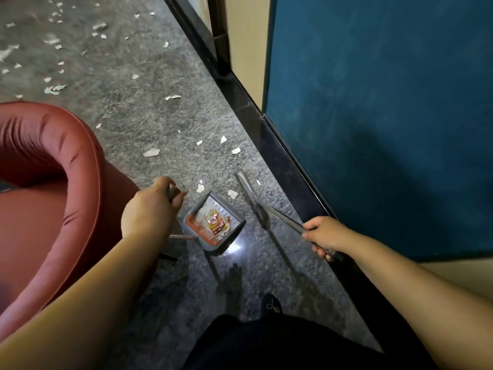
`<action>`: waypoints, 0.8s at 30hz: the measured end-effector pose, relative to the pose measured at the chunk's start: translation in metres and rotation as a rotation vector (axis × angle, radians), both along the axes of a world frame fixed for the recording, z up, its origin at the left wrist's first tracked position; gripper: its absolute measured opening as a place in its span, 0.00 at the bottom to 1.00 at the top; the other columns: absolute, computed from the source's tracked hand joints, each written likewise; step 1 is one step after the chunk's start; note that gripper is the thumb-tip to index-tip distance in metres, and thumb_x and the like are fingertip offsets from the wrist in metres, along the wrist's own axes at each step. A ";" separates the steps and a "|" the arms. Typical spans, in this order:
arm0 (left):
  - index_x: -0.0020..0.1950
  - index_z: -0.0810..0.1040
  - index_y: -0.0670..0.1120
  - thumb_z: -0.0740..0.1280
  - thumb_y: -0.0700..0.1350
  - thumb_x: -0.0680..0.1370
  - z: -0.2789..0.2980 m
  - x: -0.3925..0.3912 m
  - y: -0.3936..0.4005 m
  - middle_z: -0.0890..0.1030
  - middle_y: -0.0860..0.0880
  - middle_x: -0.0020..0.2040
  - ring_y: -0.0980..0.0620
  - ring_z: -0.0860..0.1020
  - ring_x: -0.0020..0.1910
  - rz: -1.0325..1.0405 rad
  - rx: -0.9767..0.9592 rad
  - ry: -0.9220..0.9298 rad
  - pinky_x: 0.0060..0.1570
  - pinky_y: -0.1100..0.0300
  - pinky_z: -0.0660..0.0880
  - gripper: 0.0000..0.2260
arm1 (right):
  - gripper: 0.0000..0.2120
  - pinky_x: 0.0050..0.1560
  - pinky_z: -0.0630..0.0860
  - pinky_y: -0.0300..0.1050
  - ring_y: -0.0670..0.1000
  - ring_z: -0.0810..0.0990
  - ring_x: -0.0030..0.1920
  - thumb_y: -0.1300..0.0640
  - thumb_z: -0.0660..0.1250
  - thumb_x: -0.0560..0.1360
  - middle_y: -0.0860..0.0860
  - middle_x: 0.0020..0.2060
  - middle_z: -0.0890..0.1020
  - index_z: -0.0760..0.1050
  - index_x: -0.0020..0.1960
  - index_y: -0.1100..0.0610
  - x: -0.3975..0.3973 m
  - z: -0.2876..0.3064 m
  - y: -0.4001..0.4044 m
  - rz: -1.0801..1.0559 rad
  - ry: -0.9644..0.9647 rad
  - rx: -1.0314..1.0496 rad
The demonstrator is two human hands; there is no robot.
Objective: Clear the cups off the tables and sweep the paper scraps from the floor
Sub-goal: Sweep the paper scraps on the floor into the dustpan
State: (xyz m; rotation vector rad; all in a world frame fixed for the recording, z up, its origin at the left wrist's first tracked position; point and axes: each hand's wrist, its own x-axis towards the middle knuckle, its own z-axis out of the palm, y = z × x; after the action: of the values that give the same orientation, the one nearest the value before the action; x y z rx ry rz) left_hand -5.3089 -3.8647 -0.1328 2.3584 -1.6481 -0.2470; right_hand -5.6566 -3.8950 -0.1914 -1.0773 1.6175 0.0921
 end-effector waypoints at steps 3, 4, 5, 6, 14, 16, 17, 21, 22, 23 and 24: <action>0.52 0.76 0.49 0.68 0.57 0.76 0.001 0.012 -0.026 0.83 0.40 0.41 0.36 0.80 0.42 0.015 0.015 0.022 0.38 0.51 0.75 0.12 | 0.21 0.20 0.68 0.37 0.47 0.71 0.18 0.59 0.64 0.79 0.55 0.28 0.76 0.67 0.71 0.57 0.008 -0.004 -0.031 0.005 0.008 -0.003; 0.52 0.76 0.50 0.68 0.56 0.76 0.000 0.016 -0.035 0.83 0.41 0.42 0.37 0.80 0.43 0.012 0.022 0.033 0.38 0.51 0.75 0.12 | 0.21 0.21 0.68 0.37 0.47 0.71 0.19 0.59 0.64 0.79 0.55 0.28 0.77 0.67 0.71 0.56 0.011 -0.006 -0.041 0.004 0.015 -0.001; 0.52 0.76 0.50 0.68 0.56 0.76 -0.001 0.022 -0.044 0.83 0.41 0.42 0.37 0.80 0.43 0.004 0.032 0.041 0.39 0.50 0.76 0.12 | 0.21 0.21 0.68 0.37 0.47 0.71 0.19 0.58 0.64 0.78 0.55 0.28 0.77 0.67 0.71 0.56 0.014 -0.008 -0.051 0.005 0.020 0.000; 0.52 0.77 0.50 0.69 0.56 0.76 -0.003 0.027 -0.053 0.83 0.42 0.43 0.37 0.81 0.44 -0.007 0.043 0.045 0.40 0.50 0.76 0.12 | 0.21 0.21 0.68 0.37 0.47 0.72 0.19 0.58 0.64 0.78 0.55 0.28 0.77 0.67 0.71 0.56 0.019 -0.010 -0.062 0.007 0.024 0.002; 0.52 0.76 0.49 0.68 0.57 0.77 -0.025 0.072 -0.140 0.83 0.41 0.43 0.37 0.81 0.44 -0.073 0.141 0.024 0.39 0.51 0.75 0.12 | 0.21 0.21 0.68 0.38 0.47 0.71 0.18 0.60 0.64 0.78 0.55 0.27 0.76 0.67 0.70 0.58 0.071 -0.030 -0.144 0.043 0.053 0.027; 0.52 0.76 0.48 0.68 0.56 0.77 -0.029 0.085 -0.157 0.83 0.42 0.43 0.38 0.80 0.43 -0.090 0.150 0.021 0.37 0.52 0.73 0.12 | 0.18 0.20 0.68 0.37 0.47 0.71 0.17 0.61 0.64 0.78 0.55 0.27 0.75 0.69 0.67 0.60 0.088 -0.036 -0.163 0.073 0.074 0.024; 0.51 0.75 0.48 0.68 0.56 0.77 -0.031 0.090 -0.164 0.83 0.42 0.42 0.38 0.80 0.43 -0.099 0.155 0.020 0.35 0.54 0.71 0.12 | 0.16 0.20 0.68 0.38 0.48 0.71 0.18 0.61 0.64 0.78 0.55 0.27 0.75 0.70 0.65 0.60 0.097 -0.039 -0.173 0.093 0.087 0.023; 0.51 0.75 0.48 0.68 0.56 0.77 -0.036 0.105 -0.181 0.82 0.43 0.41 0.39 0.80 0.41 -0.124 0.152 0.004 0.33 0.56 0.67 0.12 | 0.09 0.23 0.69 0.40 0.52 0.71 0.21 0.61 0.62 0.79 0.57 0.27 0.75 0.73 0.58 0.60 0.133 -0.049 -0.202 0.171 0.150 0.064; 0.51 0.74 0.48 0.67 0.56 0.77 -0.037 0.107 -0.183 0.82 0.43 0.41 0.39 0.80 0.41 -0.123 0.151 0.006 0.33 0.56 0.67 0.12 | 0.08 0.24 0.69 0.40 0.52 0.72 0.21 0.61 0.61 0.79 0.56 0.26 0.74 0.74 0.56 0.61 0.141 -0.051 -0.207 0.202 0.172 0.077; 0.50 0.74 0.48 0.67 0.56 0.77 -0.038 0.109 -0.185 0.82 0.44 0.41 0.39 0.80 0.41 -0.122 0.152 0.012 0.33 0.56 0.67 0.12 | 0.07 0.24 0.69 0.40 0.52 0.72 0.21 0.60 0.61 0.79 0.56 0.25 0.74 0.75 0.53 0.61 0.149 -0.052 -0.211 0.237 0.189 0.087; 0.50 0.74 0.48 0.67 0.56 0.78 -0.038 0.110 -0.187 0.82 0.44 0.41 0.39 0.80 0.41 -0.123 0.154 0.018 0.34 0.56 0.67 0.11 | 0.07 0.24 0.69 0.39 0.52 0.72 0.21 0.60 0.61 0.80 0.56 0.23 0.74 0.75 0.50 0.62 0.157 -0.053 -0.215 0.271 0.197 0.094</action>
State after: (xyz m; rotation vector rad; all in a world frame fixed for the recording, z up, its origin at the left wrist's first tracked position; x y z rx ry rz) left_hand -5.1984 -4.0512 -0.1710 2.3567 -1.8292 -0.4312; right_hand -5.4998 -4.1099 -0.2442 -1.2398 1.6138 0.4622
